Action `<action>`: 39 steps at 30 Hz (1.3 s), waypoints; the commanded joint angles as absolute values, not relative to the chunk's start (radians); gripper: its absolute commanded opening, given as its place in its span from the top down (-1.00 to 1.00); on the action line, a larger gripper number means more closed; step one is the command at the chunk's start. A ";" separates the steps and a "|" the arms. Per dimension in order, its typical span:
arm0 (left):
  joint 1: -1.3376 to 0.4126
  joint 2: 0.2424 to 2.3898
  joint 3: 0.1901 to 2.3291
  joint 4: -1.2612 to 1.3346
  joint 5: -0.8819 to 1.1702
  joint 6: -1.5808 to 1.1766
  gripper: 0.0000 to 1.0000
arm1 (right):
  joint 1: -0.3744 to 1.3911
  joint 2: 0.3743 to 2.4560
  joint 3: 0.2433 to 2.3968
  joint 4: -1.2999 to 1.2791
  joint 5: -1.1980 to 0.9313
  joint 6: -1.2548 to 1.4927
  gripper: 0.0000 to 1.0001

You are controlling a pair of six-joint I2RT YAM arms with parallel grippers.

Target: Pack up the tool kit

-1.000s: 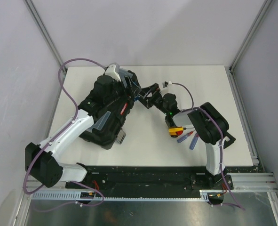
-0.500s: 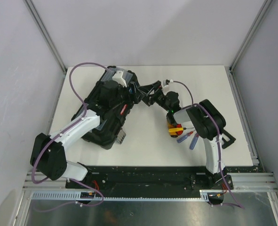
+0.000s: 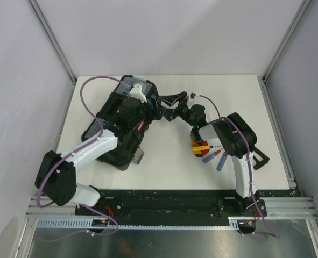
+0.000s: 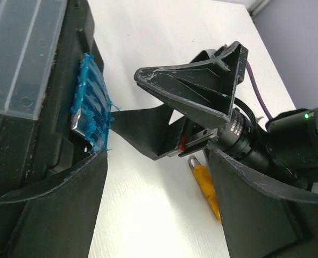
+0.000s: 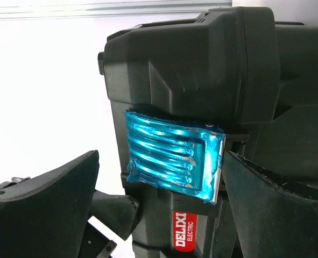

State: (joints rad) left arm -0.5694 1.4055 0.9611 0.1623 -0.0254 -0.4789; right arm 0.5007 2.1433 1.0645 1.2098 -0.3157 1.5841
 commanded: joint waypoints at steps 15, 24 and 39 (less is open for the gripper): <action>-0.711 1.502 1.082 0.047 -0.516 -0.631 -0.59 | 0.473 2.148 1.121 1.427 -0.279 1.738 -0.99; -0.731 1.571 1.128 0.092 -0.586 -0.652 -0.60 | 0.470 2.164 1.122 1.440 -0.271 1.775 -0.99; -0.737 1.630 1.154 0.137 -0.723 -0.589 -0.67 | 0.468 2.194 1.130 1.460 -0.270 1.836 -0.99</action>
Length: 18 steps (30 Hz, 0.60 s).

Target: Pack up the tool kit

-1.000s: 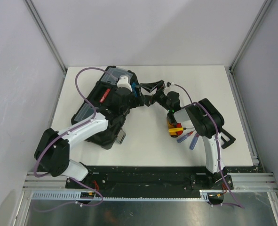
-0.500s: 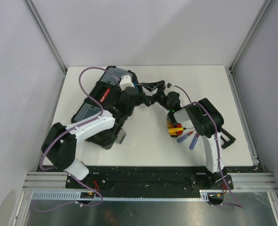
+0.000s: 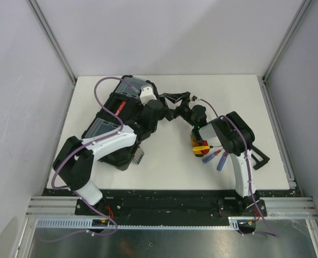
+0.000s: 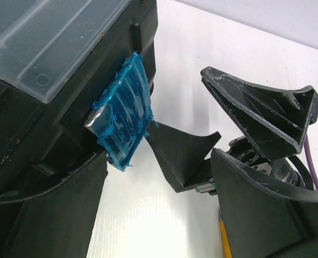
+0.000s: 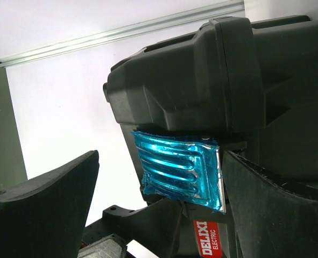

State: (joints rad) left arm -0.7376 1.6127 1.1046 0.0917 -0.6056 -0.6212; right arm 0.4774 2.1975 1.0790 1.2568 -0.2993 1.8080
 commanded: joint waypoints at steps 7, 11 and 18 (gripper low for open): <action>-0.737 1.632 1.167 0.160 -0.720 -0.566 -0.74 | 0.473 2.194 1.157 1.419 -0.285 1.828 -0.99; -0.737 1.634 1.178 0.213 -0.610 -0.504 -0.73 | 0.474 2.197 1.164 1.416 -0.283 1.834 -0.99; -0.732 1.651 1.185 0.279 -0.420 -0.450 -0.66 | 0.472 2.199 1.165 1.422 -0.280 1.847 -0.99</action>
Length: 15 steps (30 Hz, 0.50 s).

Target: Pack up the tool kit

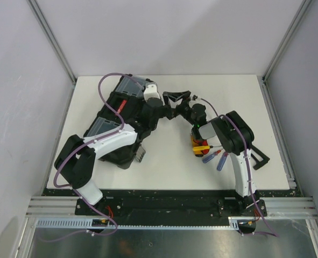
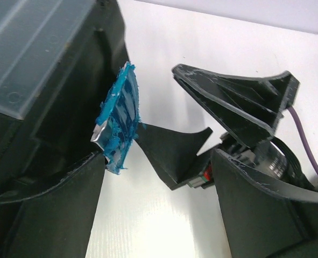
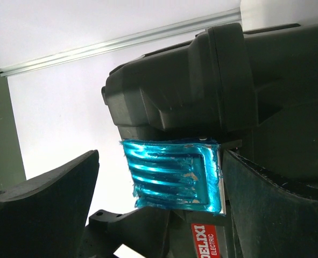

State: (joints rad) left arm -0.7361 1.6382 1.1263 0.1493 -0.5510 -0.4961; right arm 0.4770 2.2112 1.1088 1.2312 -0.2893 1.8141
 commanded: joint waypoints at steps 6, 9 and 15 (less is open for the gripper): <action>-0.732 1.632 1.168 0.297 -0.322 -0.425 -0.51 | 0.455 2.176 1.161 1.390 -0.301 1.812 -0.99; -0.732 1.610 1.147 0.300 -0.302 -0.407 -0.47 | 0.429 2.116 1.121 1.258 -0.299 1.743 -0.99; -0.732 1.554 1.089 0.300 -0.294 -0.399 -0.51 | 0.351 1.948 1.015 0.924 -0.267 1.574 -0.99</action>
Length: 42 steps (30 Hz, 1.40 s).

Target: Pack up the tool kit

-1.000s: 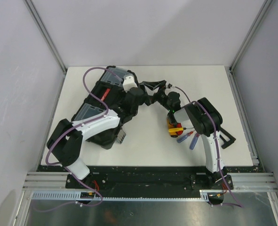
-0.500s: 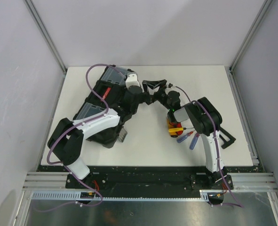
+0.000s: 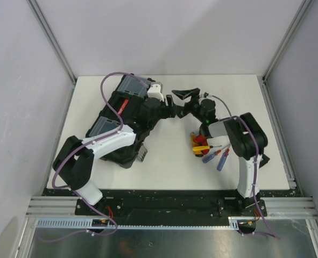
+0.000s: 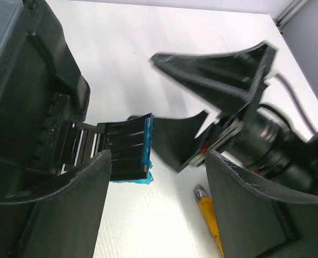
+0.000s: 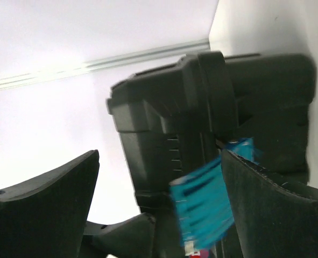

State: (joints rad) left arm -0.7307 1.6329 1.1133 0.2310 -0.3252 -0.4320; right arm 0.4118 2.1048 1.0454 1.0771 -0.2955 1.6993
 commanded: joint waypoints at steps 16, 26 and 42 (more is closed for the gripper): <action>-0.647 1.269 1.084 0.092 -0.268 -0.356 -0.86 | 0.308 1.637 1.004 0.269 -0.213 1.051 -0.99; -0.380 0.980 1.009 -0.181 -0.161 -0.273 -0.99 | 0.487 1.500 0.989 0.246 -0.260 0.781 -0.99; -0.136 1.298 1.266 -0.469 0.312 -0.288 -0.47 | 0.551 1.497 0.964 0.202 -0.268 0.750 -0.94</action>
